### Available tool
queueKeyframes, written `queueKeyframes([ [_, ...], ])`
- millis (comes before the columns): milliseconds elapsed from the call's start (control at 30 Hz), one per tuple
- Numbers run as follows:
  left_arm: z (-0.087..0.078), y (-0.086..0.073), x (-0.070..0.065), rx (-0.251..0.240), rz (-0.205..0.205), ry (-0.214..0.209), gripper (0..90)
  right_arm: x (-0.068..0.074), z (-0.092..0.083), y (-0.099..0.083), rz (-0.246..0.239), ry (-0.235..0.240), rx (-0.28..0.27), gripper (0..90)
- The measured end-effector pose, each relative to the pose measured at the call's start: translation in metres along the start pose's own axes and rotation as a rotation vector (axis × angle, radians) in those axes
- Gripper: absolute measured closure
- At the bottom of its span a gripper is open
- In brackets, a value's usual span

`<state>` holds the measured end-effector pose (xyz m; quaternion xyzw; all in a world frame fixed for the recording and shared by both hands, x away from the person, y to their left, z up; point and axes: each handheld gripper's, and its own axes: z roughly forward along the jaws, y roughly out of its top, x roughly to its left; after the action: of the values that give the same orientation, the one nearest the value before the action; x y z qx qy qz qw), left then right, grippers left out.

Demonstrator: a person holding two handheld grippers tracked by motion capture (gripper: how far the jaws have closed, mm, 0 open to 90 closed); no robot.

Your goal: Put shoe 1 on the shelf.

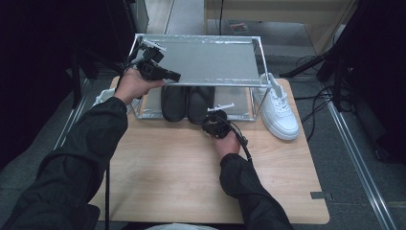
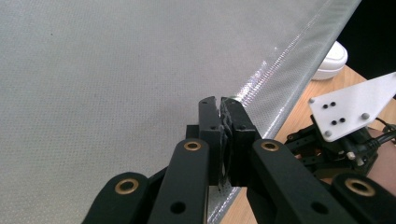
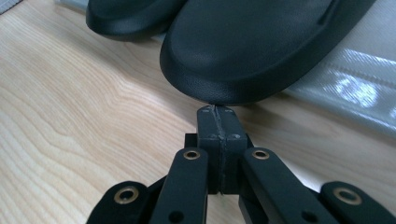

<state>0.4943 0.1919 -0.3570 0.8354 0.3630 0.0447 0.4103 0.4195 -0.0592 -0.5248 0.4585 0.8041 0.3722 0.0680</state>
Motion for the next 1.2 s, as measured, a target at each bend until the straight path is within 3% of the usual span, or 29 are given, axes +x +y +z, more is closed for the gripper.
queueKeyframes([
  [167, -0.001, -0.003, 0.001, -0.018, -0.014, -0.01, 87.9, 0.001, 0.005, 0.004, 0.009, -0.009, -0.001, 90.0],
  [300, -0.001, -0.003, -0.001, -0.024, 0.009, 0.002, 87.8, -0.002, 0.007, 0.004, 0.039, 0.01, -0.005, 90.0],
  [500, -0.002, -0.002, -0.001, -0.036, -0.016, -0.006, 85.7, 0.001, -0.006, -0.001, 0.004, 0.05, -0.017, 89.6],
  [567, -0.003, -0.001, -0.003, -0.041, -0.011, 0.004, 78.6, 0.003, -0.011, -0.002, -0.005, 0.058, -0.023, 88.6],
  [633, -0.007, 0.001, -0.006, -0.039, -0.044, -0.03, 72.0, 0.006, -0.02, -0.005, -0.027, 0.075, -0.031, 84.3],
  [833, -0.023, 0.001, -0.015, -0.037, -0.041, -0.042, 60.5, 0.007, -0.039, -0.013, -0.039, 0.106, -0.028, 74.5],
  [900, -0.029, -0.002, -0.019, -0.039, -0.043, -0.067, 58.8, 0.004, -0.047, -0.018, -0.024, 0.129, -0.03, 71.9],
  [933, -0.035, -0.006, -0.026, -0.043, -0.028, -0.079, 54.7, 0.003, -0.055, -0.023, -0.016, 0.145, -0.034, 66.3],
  [967, -0.035, -0.006, -0.026, -0.043, -0.028, -0.079, 53.6, 0.003, -0.055, -0.023, -0.016, 0.145, -0.034, 66.3],
  [1000, -0.04, -0.012, -0.034, -0.048, 0.001, -0.062, 52.5, 0.002, -0.064, -0.027, -0.003, 0.159, -0.047, 63.3],
  [1167, -0.043, -0.025, -0.041, -0.043, 0.015, -0.046, 49.5, 0.001, -0.081, -0.035, -0.008, 0.168, -0.082, 57.3],
  [1200, -0.043, -0.028, -0.042, -0.042, 0.013, -0.049, 47.6, 0.0, -0.088, -0.04, -0.026, 0.167, -0.114, 52.1],
])
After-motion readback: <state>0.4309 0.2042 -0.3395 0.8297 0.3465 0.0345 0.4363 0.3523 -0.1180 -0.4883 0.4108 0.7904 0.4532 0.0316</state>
